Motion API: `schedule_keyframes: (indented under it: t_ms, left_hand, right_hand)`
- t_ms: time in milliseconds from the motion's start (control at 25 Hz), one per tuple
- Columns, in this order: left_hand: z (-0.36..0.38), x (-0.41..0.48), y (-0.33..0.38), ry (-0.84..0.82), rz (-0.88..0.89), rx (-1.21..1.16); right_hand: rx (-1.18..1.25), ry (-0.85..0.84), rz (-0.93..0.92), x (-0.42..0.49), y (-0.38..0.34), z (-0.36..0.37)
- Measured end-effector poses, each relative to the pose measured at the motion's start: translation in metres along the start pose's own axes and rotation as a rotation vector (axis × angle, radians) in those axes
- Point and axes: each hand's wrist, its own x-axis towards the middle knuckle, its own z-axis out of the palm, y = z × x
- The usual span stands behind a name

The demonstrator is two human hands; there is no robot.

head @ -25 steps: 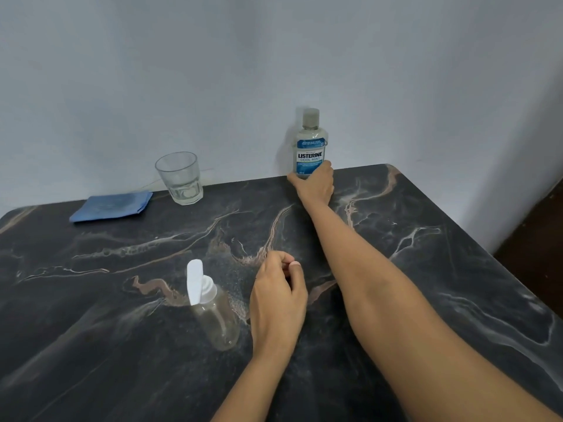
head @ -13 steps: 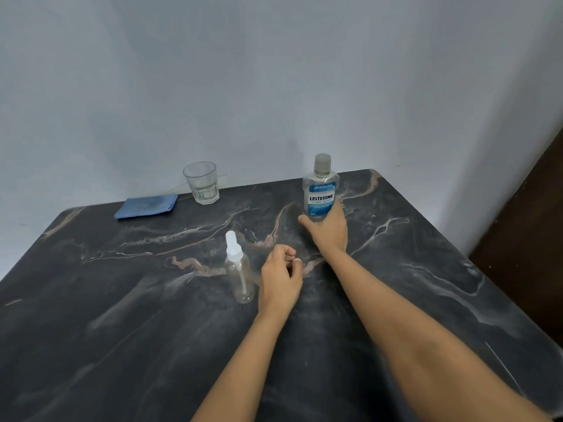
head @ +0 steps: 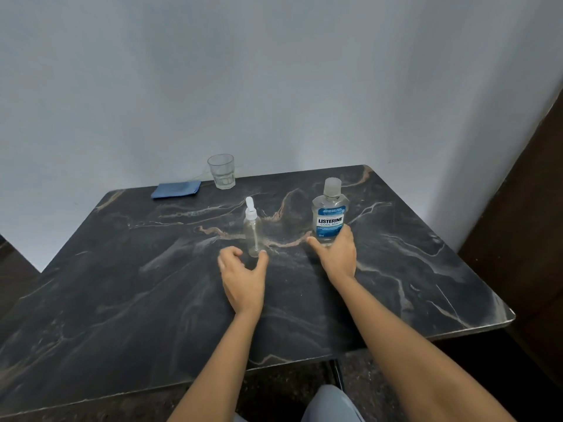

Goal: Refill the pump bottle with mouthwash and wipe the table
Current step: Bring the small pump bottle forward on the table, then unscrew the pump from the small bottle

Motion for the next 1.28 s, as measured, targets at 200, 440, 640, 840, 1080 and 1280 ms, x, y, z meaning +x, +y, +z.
schedule_keyframes:
  t_ms: [200,440,640,840,1080,1280]
  left_hand:
    - [0.007,0.018,-0.012,-0.143,-0.041,0.007]
    - [0.018,0.03,-0.016,-0.221,0.014,0.23]
    - [0.009,0.015,-0.016,-0.231,0.079,0.212]
    - [-0.018,-0.016,-0.025,-0.272,0.144,0.279]
    - [-0.046,-0.04,-0.028,-0.269,0.234,0.3]
    - [-0.045,-0.039,-0.029,-0.3,0.214,0.235]
  right_hand:
    - [0.021,-0.048,0.003,-0.004,0.001,-0.005]
    - [0.114,-0.036,0.083,-0.01,0.002,-0.01]
    - [0.264,0.222,-0.102,-0.056,-0.009,-0.024]
    - [0.505,-0.146,-0.267,-0.106,-0.06,-0.007]
    - [0.622,-0.189,-0.161,-0.125,-0.109,0.019]
    - [0.746,-0.128,-0.025,-0.131,-0.109,0.022]
